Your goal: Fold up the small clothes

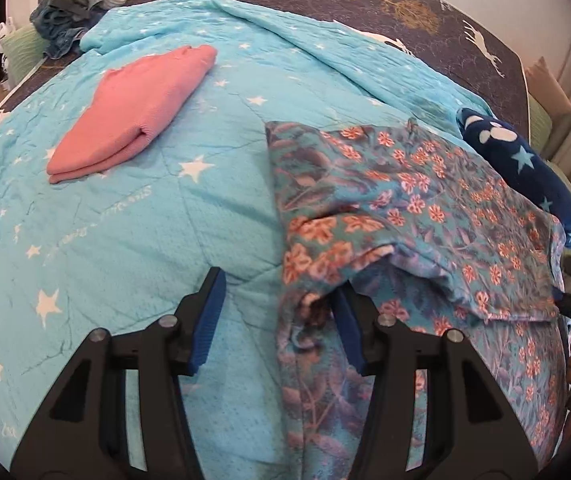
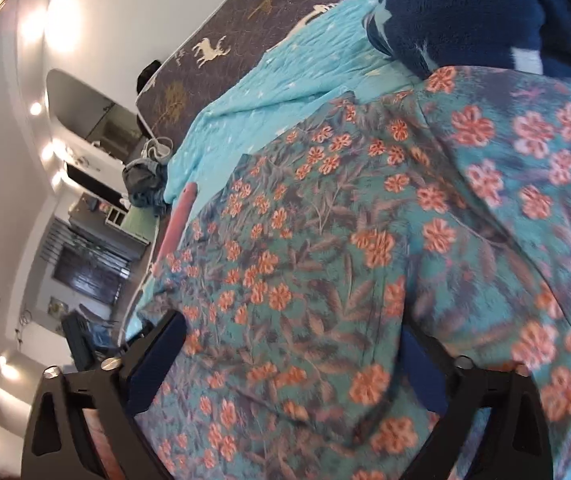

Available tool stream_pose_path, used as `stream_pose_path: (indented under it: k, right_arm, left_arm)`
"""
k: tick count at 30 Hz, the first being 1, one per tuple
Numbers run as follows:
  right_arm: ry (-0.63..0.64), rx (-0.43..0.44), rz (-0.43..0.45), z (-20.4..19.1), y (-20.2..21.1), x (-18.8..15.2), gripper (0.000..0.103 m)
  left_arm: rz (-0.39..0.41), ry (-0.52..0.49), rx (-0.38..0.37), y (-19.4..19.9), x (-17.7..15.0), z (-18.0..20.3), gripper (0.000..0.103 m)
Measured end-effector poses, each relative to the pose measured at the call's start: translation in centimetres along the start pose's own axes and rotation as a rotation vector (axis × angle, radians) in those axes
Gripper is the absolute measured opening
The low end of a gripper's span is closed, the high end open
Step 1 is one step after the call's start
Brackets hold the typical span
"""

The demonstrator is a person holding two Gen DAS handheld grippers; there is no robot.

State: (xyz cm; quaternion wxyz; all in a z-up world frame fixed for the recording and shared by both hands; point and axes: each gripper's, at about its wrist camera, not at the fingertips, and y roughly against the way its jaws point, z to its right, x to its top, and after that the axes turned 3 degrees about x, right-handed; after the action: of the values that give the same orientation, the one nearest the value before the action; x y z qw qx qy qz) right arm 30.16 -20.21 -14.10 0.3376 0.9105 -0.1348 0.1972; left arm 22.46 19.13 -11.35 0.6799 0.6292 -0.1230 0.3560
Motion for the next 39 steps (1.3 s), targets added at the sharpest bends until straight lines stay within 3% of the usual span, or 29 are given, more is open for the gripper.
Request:
stream_pose_path:
  k: [1,2,3,6,9,11,14,18,24,26,27,28,32,34,35,36,37,39]
  right_arm:
    - [-0.019,0.0,-0.005,0.3,-0.3,0.3,0.038]
    - [-0.066,0.008,-0.03,0.9,-1.0,0.8,0.014]
    - [-0.104,0.002,-0.043,1.5,-1.4,1.1,0.005]
    - [-0.062,-0.039,0.017,0.6,-0.3,1.1,0.004]
    - [0.011,-0.042,0.138,-1.4,3.3,1.1,0.004]
    - [0.026,-0.052,0.204,-1.8,5.8,1.0,0.004]
    - [0.049,-0.145,0.198,-1.3,7.1,0.4,0.004]
    - [0.033,-0.275,0.147,0.9,5.9,-0.6,0.004]
    - [-0.028,-0.218,0.148,2.7,6.7,-1.7,0.009]
    - [-0.05,-0.184,0.15,3.0,7.7,-1.6,0.022]
    - [-0.064,-0.166,0.155,3.1,8.2,-1.5,0.037]
    - [-0.067,-0.154,0.164,3.1,8.5,-1.5,0.045]
    - [-0.075,-0.119,0.121,3.1,7.3,-0.3,0.048]
    - [-0.085,-0.122,0.097,2.9,5.7,0.4,0.048]
    - [-0.074,-0.128,0.075,2.7,5.0,0.5,0.047]
    - [-0.059,-0.142,0.046,2.3,4.2,0.6,0.035]
    - [-0.05,-0.156,0.027,1.9,3.5,0.5,0.004]
    - [-0.037,-0.177,0.04,1.1,3.4,0.5,0.002]
  left_arm:
    - [0.002,0.001,0.003,0.0,0.0,0.0,0.055]
    - [0.004,0.0,0.011,0.1,0.0,0.0,0.055]
    - [0.006,-0.002,0.019,0.2,0.0,0.0,0.055]
    - [0.015,-0.009,0.048,0.5,0.0,0.0,0.055]
    - [0.032,-0.003,0.109,0.9,-0.1,-0.5,0.055]
    - [0.05,-0.01,0.107,1.5,-0.4,-0.7,0.055]
    - [0.063,-0.059,0.103,2.3,-1.2,-0.3,0.056]
    - [0.077,-0.106,0.094,3.6,-1.9,0.2,0.056]
    - [0.123,-0.152,0.088,5.8,-1.7,0.3,0.056]
    - [0.136,-0.136,0.051,6.5,-1.3,0.2,0.056]
    - [0.139,-0.124,0.021,6.7,-1.0,0.2,0.056]
    - [0.139,-0.115,-0.018,6.7,-0.6,0.3,0.057]
    - [0.126,-0.14,-0.053,4.7,2.6,1.6,0.067]
    - [0.1,-0.132,-0.004,2.7,4.0,1.9,0.067]
    - [0.075,-0.114,0.019,1.6,4.8,1.8,0.067]
    - [0.065,-0.091,0.015,1.0,5.3,1.6,0.067]
    - [0.067,-0.071,-0.002,1.0,5.5,1.5,0.067]
    - [0.074,-0.044,-0.036,1.0,5.9,1.5,0.067]
